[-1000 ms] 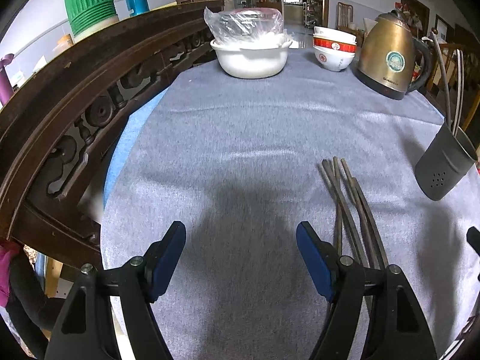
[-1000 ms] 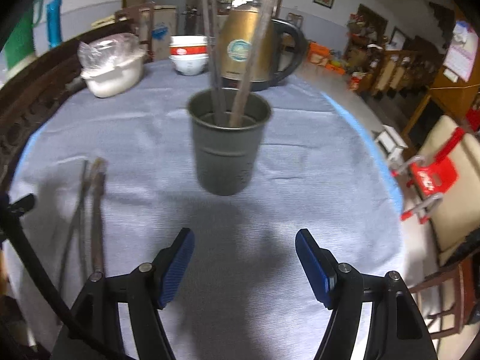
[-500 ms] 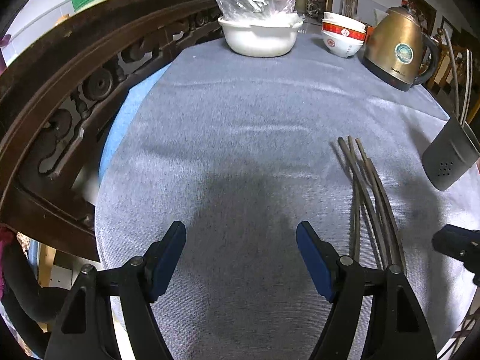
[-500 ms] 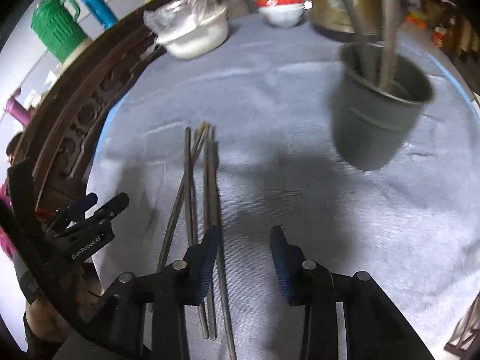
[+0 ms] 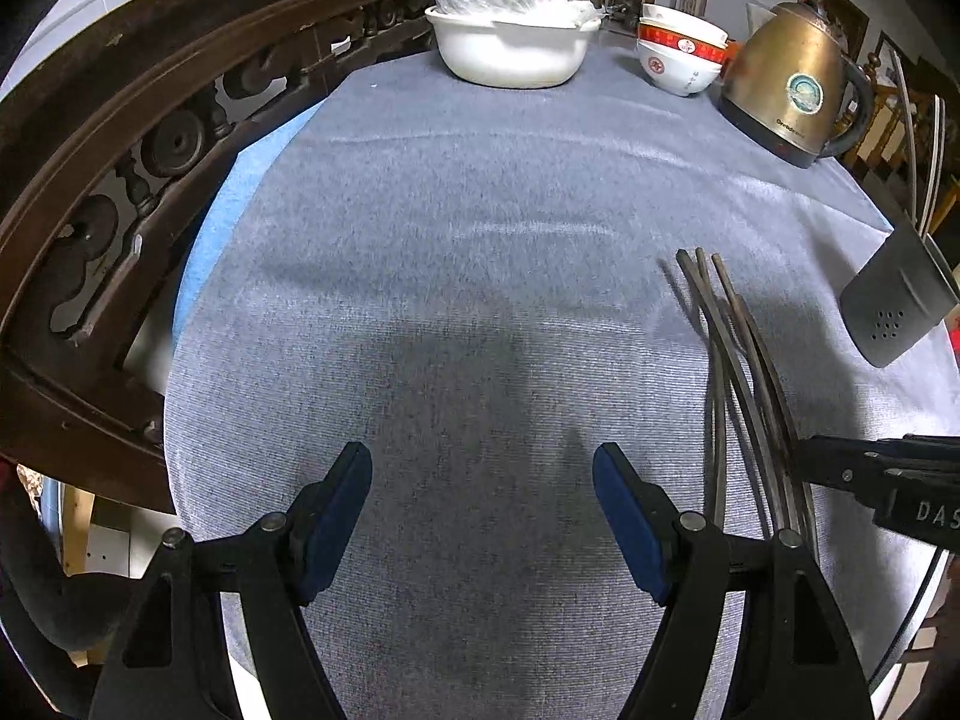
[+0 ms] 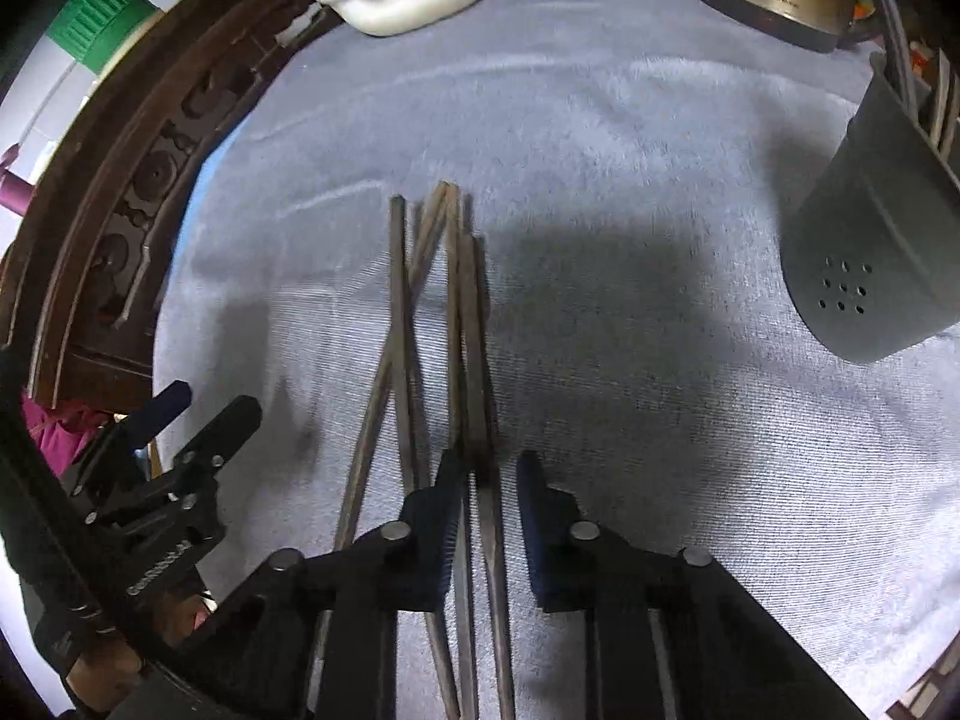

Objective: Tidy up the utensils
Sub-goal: 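Close the right gripper on a dark chopstick while the left gripper grasps another, then lift both held chopsticks off the cloth and raise them upright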

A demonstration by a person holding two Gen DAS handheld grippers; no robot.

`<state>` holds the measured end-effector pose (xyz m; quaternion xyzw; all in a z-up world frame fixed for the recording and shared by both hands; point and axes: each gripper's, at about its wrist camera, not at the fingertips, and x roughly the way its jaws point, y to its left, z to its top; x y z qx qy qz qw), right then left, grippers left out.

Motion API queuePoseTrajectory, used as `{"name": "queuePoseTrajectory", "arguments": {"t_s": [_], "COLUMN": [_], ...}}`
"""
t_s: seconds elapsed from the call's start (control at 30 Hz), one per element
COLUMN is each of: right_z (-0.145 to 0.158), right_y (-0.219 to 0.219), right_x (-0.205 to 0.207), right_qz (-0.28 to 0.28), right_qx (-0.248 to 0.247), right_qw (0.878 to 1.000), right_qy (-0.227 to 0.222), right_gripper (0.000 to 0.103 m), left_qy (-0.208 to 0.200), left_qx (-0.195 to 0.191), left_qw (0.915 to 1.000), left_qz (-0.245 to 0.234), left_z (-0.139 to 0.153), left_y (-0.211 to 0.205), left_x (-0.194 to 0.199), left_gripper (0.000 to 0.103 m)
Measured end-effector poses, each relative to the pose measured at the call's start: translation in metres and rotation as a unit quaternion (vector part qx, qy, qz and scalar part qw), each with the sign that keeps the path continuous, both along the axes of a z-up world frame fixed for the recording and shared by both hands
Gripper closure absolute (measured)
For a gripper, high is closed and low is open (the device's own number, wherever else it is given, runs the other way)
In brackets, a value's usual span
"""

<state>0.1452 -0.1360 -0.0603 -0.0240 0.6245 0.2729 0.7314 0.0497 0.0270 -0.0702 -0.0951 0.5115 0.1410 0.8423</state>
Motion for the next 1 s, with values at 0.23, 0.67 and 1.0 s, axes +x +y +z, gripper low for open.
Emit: {"name": "queuePoseTrajectory", "arguments": {"t_s": [0.23, 0.67, 1.0], "right_z": [-0.005, -0.010, -0.006], "right_y": [-0.023, -0.032, -0.040], "right_x": [0.009, 0.019, 0.022], "right_qz": [-0.030, -0.022, 0.037], "right_qx": [0.000, 0.029, 0.006], "right_qw": [0.999, 0.999, 0.999], "right_qy": [0.012, 0.016, 0.019], "right_gripper": [0.089, 0.088, 0.092], "left_qy": [0.013, 0.089, 0.155], "left_qx": [-0.025, -0.039, -0.059], "left_qw": [0.9995, 0.9886, 0.9741], "left_qz": [-0.013, -0.115, -0.154], "left_z": [0.000, -0.009, -0.006], "left_y": [-0.004, -0.054, -0.048], "left_x": [0.008, 0.054, 0.065], "left_gripper": [0.026, 0.031, 0.096]}}
